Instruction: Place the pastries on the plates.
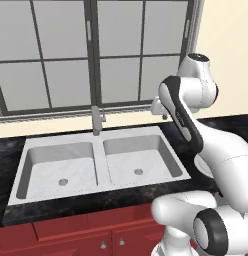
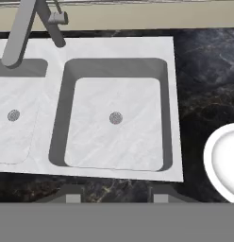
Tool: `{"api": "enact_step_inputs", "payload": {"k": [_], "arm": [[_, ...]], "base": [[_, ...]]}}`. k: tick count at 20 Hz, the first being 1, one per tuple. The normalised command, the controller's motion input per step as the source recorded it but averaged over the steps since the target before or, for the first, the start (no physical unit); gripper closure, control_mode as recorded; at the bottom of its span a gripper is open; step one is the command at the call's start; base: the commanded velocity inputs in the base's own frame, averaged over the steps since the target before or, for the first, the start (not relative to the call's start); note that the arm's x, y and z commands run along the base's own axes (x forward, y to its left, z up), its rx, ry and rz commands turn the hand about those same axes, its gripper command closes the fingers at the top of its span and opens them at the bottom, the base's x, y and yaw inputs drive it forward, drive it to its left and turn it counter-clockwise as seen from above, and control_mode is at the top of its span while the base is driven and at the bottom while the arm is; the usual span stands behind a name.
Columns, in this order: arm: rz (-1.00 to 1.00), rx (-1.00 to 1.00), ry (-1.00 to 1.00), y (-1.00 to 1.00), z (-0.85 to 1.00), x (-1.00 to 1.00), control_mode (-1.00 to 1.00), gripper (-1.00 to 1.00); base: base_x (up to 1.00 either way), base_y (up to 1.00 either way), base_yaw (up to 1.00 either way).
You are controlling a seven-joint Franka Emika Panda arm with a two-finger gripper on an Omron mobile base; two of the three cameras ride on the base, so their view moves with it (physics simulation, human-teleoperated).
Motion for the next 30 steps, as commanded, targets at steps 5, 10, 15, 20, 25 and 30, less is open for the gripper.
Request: {"api": "enact_step_inputs", "payload": {"k": [5, 10, 15, 20, 25, 30], "arm": [[0.00, 0.00, 0.01, -0.15, 0.00, -0.16, -1.00, -1.00], [-0.01, 0.00, 0.14, -0.78, 0.00, -0.38, -1.00, -1.00], [-0.02, 0.00, 0.21, -0.92, -0.04, -0.28, -1.00, -1.00], [-0.01, 0.00, 0.13, -0.98, -0.26, -0.03, -1.00, -1.00], [0.00, 0.00, 0.06, -0.95, -0.40, 0.00, -1.00, -1.00], [0.00, 0.00, 0.02, -0.83, -0.33, 0.05, -1.00, -1.00]], "base": [[0.00, 0.00, 0.00], [0.00, 0.00, 0.00], [0.00, 0.00, 0.00], [0.00, 0.00, 0.00], [0.00, 0.00, 0.00], [0.00, 0.00, 0.00]]}}
